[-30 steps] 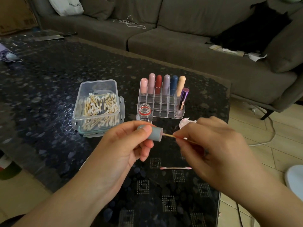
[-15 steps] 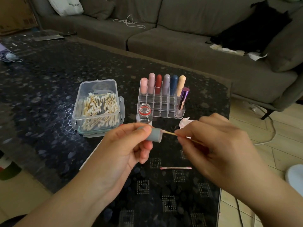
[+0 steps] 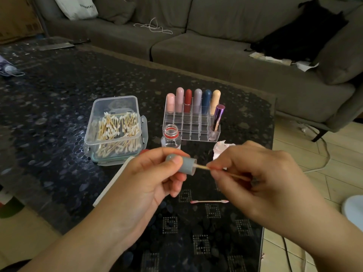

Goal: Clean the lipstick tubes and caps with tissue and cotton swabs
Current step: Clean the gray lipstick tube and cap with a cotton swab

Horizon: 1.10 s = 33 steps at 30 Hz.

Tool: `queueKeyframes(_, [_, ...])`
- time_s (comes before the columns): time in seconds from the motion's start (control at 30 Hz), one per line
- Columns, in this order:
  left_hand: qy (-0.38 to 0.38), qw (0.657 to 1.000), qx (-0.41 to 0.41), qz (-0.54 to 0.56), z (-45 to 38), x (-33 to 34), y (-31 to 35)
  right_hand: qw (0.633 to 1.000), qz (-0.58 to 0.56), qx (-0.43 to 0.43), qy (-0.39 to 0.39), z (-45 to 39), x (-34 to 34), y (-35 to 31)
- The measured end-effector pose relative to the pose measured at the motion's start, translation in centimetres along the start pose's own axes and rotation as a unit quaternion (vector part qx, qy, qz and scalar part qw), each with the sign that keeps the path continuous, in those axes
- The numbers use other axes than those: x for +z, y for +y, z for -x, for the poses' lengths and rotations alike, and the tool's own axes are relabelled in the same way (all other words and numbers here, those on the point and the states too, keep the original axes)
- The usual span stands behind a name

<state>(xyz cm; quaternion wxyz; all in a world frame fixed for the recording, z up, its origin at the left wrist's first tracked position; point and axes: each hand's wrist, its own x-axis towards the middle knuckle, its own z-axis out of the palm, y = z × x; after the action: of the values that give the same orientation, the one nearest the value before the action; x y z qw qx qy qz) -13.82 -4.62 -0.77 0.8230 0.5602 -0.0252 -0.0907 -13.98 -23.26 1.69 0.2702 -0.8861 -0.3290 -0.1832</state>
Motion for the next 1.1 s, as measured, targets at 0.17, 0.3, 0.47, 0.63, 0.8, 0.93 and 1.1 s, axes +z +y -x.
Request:
queueKeyframes(0.17, [-0.033,0.999,0.012,-0.002,-0.05,-0.28,-0.09,0.999,0.026,0.013,-0.015,0.04,-0.04,-0.15])
queueKeyframes(0.3, [-0.063,0.998,0.008,-0.007,0.15,-0.26,-0.07,1.0,0.012,0.022,0.008,0.01,-0.42,-0.11])
queueKeyframes(0.47, [-0.048,0.999,0.008,0.006,0.18,-0.18,0.1,0.998,0.055,0.025,0.012,0.17,0.24,0.15])
queueKeyframes(0.63, [-0.025,1.0,0.014,-0.005,0.15,0.11,0.04,0.999,0.027,0.031,-0.013,0.15,0.09,-0.11])
queueKeyframes(0.8, [-0.009,1.0,0.005,-0.014,0.03,0.07,0.07,1.0,0.005,0.016,0.004,0.1,-0.11,-0.04])
queueKeyframes(0.93, [-0.007,1.0,0.009,-0.012,0.04,0.0,0.06,0.998,0.065,0.011,-0.007,0.04,0.17,0.02])
queueKeyframes(1.1, [-0.005,1.0,0.011,-0.012,0.02,-0.01,-0.03,1.0,0.027,0.01,-0.002,0.08,-0.24,0.07])
